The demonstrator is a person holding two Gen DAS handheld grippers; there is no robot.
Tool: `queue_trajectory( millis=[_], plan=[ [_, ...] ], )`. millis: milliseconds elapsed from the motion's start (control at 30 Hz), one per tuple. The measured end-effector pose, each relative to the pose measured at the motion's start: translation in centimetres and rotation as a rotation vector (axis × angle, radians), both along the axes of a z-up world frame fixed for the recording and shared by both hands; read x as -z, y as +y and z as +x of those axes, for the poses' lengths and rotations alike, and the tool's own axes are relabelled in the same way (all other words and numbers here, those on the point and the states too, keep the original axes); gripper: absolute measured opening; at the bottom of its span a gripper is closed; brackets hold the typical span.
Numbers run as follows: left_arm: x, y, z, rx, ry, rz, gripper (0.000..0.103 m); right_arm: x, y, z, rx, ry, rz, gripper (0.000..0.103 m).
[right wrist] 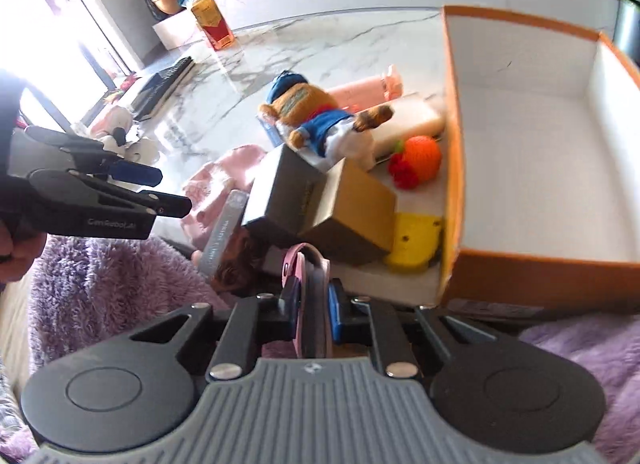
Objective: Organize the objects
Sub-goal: 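Grasp the pink snap wallet with right gripper while left grasps pink backpack, then lift the pink backpack with left gripper while right lifts the wallet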
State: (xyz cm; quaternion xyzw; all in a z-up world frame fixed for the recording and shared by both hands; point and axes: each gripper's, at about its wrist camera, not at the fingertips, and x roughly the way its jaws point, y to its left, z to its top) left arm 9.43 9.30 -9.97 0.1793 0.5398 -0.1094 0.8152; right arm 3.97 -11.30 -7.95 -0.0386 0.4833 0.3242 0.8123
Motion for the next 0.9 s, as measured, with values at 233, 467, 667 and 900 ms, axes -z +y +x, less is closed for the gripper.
queue_trajectory(
  millis=[233,467,667,900],
  plan=[
    [3.4,-1.1,1.7,0.069,0.081,0.063,0.051,0.5,-1.4,0.6,0.033,0.016,-0.007,0.016],
    [4.9,-2.2,1.6,0.113,0.095,0.142,0.052,0.7,-1.2,0.8,0.041,0.021,-0.026,0.016],
    [4.7,-2.2,1.4,0.103,0.078,0.166,0.038,0.6,-1.6,0.7,0.036,0.02,-0.014,0.016],
    [3.1,-1.6,1.0,0.031,0.015,0.149,0.021,0.0,-2.7,0.4,0.047,-0.009,-0.016,0.016]
  ],
)
